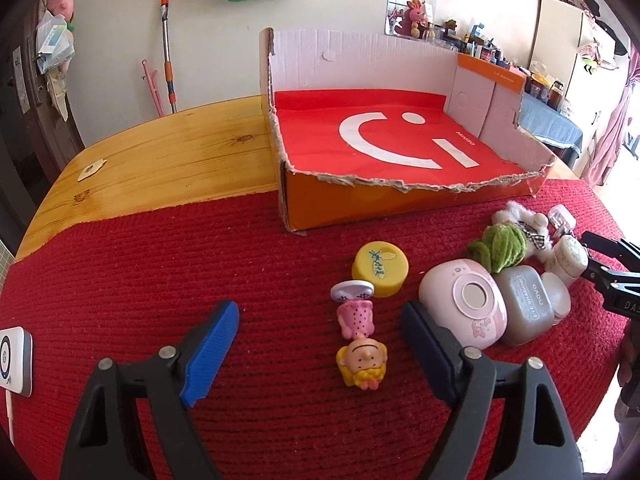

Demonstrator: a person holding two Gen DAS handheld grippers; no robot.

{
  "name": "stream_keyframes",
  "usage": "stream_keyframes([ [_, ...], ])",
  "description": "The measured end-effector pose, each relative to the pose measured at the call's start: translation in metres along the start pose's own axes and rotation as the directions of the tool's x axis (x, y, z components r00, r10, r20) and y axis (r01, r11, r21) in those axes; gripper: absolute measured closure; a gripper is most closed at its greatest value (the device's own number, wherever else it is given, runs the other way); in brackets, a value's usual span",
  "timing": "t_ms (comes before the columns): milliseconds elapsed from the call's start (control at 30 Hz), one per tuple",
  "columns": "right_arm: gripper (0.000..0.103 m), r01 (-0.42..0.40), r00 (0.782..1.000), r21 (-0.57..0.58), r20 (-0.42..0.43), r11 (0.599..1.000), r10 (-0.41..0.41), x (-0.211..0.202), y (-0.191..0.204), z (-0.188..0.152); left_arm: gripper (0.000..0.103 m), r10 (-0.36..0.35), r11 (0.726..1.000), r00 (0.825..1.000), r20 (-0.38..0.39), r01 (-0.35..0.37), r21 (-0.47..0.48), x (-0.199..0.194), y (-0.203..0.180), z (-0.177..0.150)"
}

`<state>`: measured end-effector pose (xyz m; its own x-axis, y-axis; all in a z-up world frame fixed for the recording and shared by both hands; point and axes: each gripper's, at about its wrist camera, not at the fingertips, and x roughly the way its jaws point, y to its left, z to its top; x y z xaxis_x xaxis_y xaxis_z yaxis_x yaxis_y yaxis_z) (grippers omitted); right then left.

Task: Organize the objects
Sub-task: 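Grasp the pink-capped girl figurine with the left tool while the right grasps the blue-and-black boy figurine, then lift both figurines and carry them over the orange box's red floor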

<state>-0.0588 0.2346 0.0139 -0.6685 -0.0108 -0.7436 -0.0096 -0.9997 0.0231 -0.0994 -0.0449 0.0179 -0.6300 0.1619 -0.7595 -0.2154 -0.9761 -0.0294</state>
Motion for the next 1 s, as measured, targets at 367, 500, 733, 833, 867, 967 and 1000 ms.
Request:
stream_keyframes([
  [367,0.078,-0.068,0.997,-0.058,0.038,0.996,0.070,-0.002,0.016,-0.001,0.084,-0.073,0.997,0.996,0.043,0.072,0.025,-0.007,-0.016,-0.004],
  [500,0.079,-0.090,0.994,-0.053,0.052,0.994,0.093,-0.005,0.015,-0.004,0.084,-0.114,0.993,0.992,0.047,0.115,-0.011,-0.010,-0.015,-0.007],
  [733,0.079,-0.105,0.987,-0.072,0.113,0.992,0.113,-0.028,0.021,0.000,0.086,-0.129,0.992,0.989,0.079,0.129,-0.003,-0.030,-0.022,-0.008],
  [833,0.079,-0.108,0.983,-0.080,0.142,0.991,0.118,-0.040,0.022,0.006,0.086,-0.122,0.993,0.987,0.104,0.122,0.004,-0.040,-0.023,-0.007],
  [867,0.079,-0.109,0.981,-0.082,0.151,0.991,0.121,-0.044,0.023,0.007,0.086,-0.120,0.993,0.987,0.110,0.121,0.006,-0.042,-0.023,-0.006],
  [967,0.079,-0.113,0.978,-0.089,0.167,0.990,0.127,-0.051,0.025,0.011,0.086,-0.128,0.992,0.984,0.121,0.128,0.003,-0.048,-0.024,-0.005],
  [1000,0.079,-0.114,0.977,-0.090,0.171,0.989,0.128,-0.053,0.025,0.011,0.086,-0.127,0.992,0.984,0.126,0.128,0.004,-0.051,-0.024,-0.005],
])
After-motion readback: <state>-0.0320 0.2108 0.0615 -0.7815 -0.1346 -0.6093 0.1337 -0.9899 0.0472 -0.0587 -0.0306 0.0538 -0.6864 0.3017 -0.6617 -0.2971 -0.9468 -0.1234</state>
